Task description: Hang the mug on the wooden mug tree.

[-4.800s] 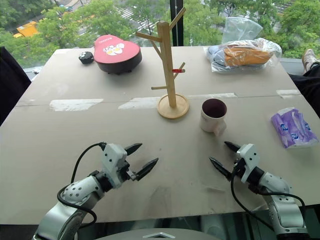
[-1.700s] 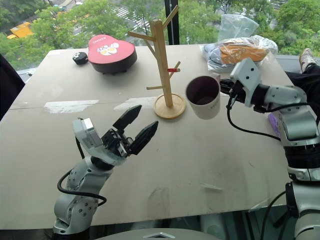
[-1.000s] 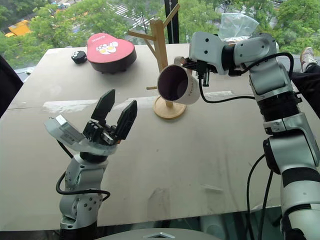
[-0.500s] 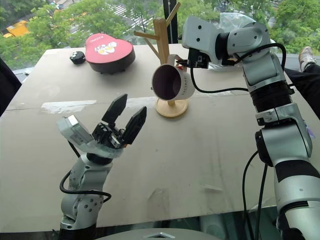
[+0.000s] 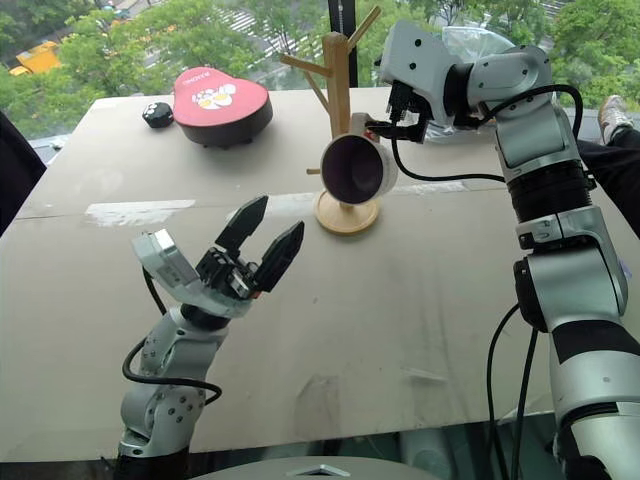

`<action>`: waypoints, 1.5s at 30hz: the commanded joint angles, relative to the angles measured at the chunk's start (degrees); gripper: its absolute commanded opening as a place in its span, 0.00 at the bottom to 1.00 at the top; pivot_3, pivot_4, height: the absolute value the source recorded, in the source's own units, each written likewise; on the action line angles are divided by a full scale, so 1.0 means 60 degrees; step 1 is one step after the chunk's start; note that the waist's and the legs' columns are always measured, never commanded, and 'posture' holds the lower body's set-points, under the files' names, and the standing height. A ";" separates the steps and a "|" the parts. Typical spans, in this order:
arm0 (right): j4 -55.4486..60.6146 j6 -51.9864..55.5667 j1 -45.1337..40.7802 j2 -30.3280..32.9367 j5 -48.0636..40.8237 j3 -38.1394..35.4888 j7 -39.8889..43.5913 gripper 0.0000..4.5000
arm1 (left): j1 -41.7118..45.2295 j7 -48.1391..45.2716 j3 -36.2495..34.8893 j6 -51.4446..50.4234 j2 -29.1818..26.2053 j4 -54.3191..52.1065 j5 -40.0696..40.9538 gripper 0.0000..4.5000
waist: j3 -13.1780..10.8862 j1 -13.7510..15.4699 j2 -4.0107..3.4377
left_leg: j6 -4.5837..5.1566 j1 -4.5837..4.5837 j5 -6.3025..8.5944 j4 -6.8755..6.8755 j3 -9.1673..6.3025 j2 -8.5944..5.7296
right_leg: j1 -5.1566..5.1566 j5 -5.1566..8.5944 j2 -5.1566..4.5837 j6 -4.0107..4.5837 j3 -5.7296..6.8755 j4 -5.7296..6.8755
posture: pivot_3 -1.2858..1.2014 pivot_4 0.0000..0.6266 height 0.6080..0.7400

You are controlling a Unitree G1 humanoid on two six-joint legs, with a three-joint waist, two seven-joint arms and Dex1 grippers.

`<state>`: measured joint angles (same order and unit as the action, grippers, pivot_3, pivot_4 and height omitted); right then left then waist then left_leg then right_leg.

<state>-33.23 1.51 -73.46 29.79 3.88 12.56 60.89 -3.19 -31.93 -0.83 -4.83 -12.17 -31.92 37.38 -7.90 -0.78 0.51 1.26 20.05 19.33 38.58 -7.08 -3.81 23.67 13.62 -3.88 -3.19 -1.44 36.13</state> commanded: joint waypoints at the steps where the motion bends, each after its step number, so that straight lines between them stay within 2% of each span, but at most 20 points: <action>1: -0.0107 -0.0454 -0.0223 0.0185 0.0280 0.0124 0.0139 0.99 | 0.0046 -0.0034 0.0041 0.0022 -0.0030 -0.0155 0.0037 1.00 | 0.0000 0.0000 0.0000 | 0.0000 0.0000 0.0000 0.0001 -0.0001 0.0000 | 0.0000 0.0000 0.0000 0.0000 0.0001 0.0002 | 0.52 0.24 1.00; 7: -0.0408 -0.1201 -0.0418 0.0181 0.0237 0.0239 0.0755 0.99 | 0.0015 0.0076 0.0163 0.0077 0.0060 -0.0196 -0.0096 1.00 | 0.0000 -0.0005 0.0000 | 0.0000 0.0000 0.0000 0.0004 0.0001 0.0000 | 0.0001 0.0000 0.0000 0.0000 0.0000 0.0006 | 0.52 0.24 1.00; 14: -0.1521 -0.0284 -0.1225 0.0038 0.0200 0.0527 0.2241 0.99 | 0.0031 0.0152 0.0201 0.0121 0.0103 -0.0163 -0.0133 1.00 | 0.0000 -0.0012 -0.0001 | 0.0000 0.0000 0.0000 0.0003 0.0000 0.0000 | 0.0002 0.0000 0.0000 0.0000 -0.0002 0.0004 | 0.52 0.24 1.00; 20: -0.2798 0.0302 -0.2114 -0.0367 0.0555 0.0605 0.1933 0.99 | -0.0045 0.0240 0.0223 0.0211 0.0189 -0.0186 -0.0215 1.00 | -0.0004 -0.0018 -0.0005 | 0.0000 0.0000 0.0000 -0.0002 0.0006 0.0001 | 0.0010 0.0000 -0.0001 0.0002 -0.0009 0.0007 | 0.52 0.24 1.00; 21: -0.2893 0.0285 -0.2160 -0.0384 0.0572 0.0601 0.1932 0.87 | -0.0060 0.0258 0.0229 0.0224 0.0212 -0.0200 -0.0227 1.00 | -0.0004 -0.0019 -0.0005 | 0.0000 0.0001 0.0000 -0.0007 0.0006 0.0000 | 0.0013 0.0000 -0.0001 0.0002 -0.0010 0.0006 | 0.52 0.24 1.00; 23: -0.3152 0.0279 -0.2271 -0.0438 0.0599 0.0537 0.1735 0.73 | -0.0108 0.0312 0.0234 0.0253 0.0288 -0.0227 -0.0268 1.00 | -0.0004 -0.0006 -0.0006 | 0.0000 0.0001 0.0000 -0.0023 0.0005 0.0000 | 0.0016 0.0001 -0.0003 0.0003 -0.0005 -0.0006 | 0.52 0.24 1.00; 25: -0.3307 0.0229 -0.2322 -0.0433 0.0586 0.0468 0.1655 0.52 | -0.0157 0.0337 0.0256 0.0265 0.0329 -0.0263 -0.0305 1.00 | -0.0005 -0.0006 -0.0006 | 0.0000 0.0005 0.0000 -0.0031 0.0004 -0.0001 | 0.0016 0.0001 -0.0005 0.0003 -0.0002 -0.0022 | 0.52 0.24 1.00; 28: -0.3390 0.0100 -0.2287 -0.0294 0.0561 0.0387 0.1623 0.33 | -0.0223 0.0365 0.0259 0.0267 0.0331 -0.0296 -0.0343 1.00 | -0.0006 -0.0013 -0.0007 | 0.0000 0.0008 0.0000 -0.0033 0.0005 -0.0003 | 0.0021 0.0001 -0.0007 0.0003 -0.0001 -0.0027 | 0.52 0.24 1.00; 31: -0.3369 -0.0063 -0.2096 0.0083 0.0408 0.0208 0.1777 0.33 | -0.0297 0.0340 0.0215 0.0240 0.0285 -0.0313 -0.0338 1.00 | -0.0009 0.0000 -0.0013 | 0.0000 0.0017 0.0000 -0.0031 0.0003 -0.0004 | 0.0029 0.0001 -0.0008 0.0003 0.0003 -0.0026 | 0.52 0.24 1.00; 37: -0.2133 0.0965 -0.0643 0.1173 -0.0577 -0.0761 0.2277 0.95 | -0.0612 0.0196 0.0011 0.0054 -0.0101 -0.0400 -0.0215 1.00 | -0.0008 0.0025 -0.0011 | 0.0000 0.0026 0.0000 -0.0027 -0.0004 -0.0006 | 0.0025 0.0000 -0.0014 0.0002 0.0013 -0.0031 | 0.52 0.24 1.00; 38: -0.1623 0.1280 -0.0181 0.1335 -0.0851 -0.0983 0.2388 0.99 | -0.0695 0.0137 -0.0021 0.0041 -0.0201 -0.0398 -0.0206 1.00 | -0.0008 0.0020 -0.0011 | 0.0000 0.0027 0.0000 -0.0029 0.0003 -0.0006 | 0.0028 0.0000 -0.0015 0.0002 0.0006 -0.0031 | 0.52 0.24 1.00; 41: 0.1059 0.2433 0.2241 0.1950 -0.2020 -0.1884 0.2624 0.99 | -0.1077 -0.0136 -0.0136 -0.0019 -0.0596 -0.0372 -0.0183 1.00 | -0.0009 0.0022 -0.0014 | 0.0000 0.0030 0.0000 -0.0030 0.0001 -0.0002 | 0.0031 0.0000 -0.0014 0.0002 0.0006 -0.0028 | 0.52 0.24 1.00; 42: 0.2316 0.3004 0.3488 0.2143 -0.2561 -0.2321 0.2609 0.99 | -0.1242 -0.0267 -0.0167 -0.0011 -0.0743 -0.0366 -0.0217 1.00 | -0.0009 0.0025 -0.0014 | 0.0000 0.0035 0.0000 -0.0027 -0.0002 -0.0001 | 0.0032 0.0000 -0.0014 0.0002 0.0010 -0.0029 | 0.52 0.24 1.00; 44: 0.4471 0.4115 0.5709 0.2309 -0.3311 -0.3138 0.2124 0.99 | -0.1505 -0.0371 -0.0258 -0.0040 -0.0881 -0.0312 -0.0195 1.00 | 0.0003 0.0104 -0.0007 | 0.0000 0.0046 0.0000 -0.0037 -0.0004 -0.0001 | 0.0042 0.0000 -0.0015 0.0000 0.0008 -0.0032 | 0.52 0.24 1.00; 45: 0.5526 0.4381 0.6948 0.2018 -0.3615 -0.3753 0.1468 0.99 | -0.1693 -0.0400 -0.0296 -0.0076 -0.0955 -0.0237 -0.0256 1.00 | 0.0003 0.0138 -0.0009 | -0.0001 0.0070 0.0001 0.0004 -0.0058 0.0008 | 0.0033 0.0002 -0.0018 0.0004 0.0041 -0.0037 | 0.52 0.24 1.00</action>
<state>-10.95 23.54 -37.80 42.83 -13.28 -4.11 73.94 -12.27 -33.49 -2.19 -5.53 -17.32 -32.46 35.66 -7.88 0.04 0.45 1.26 20.55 19.34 38.63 -7.44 -3.76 23.87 13.63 -3.98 -3.17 -1.16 35.91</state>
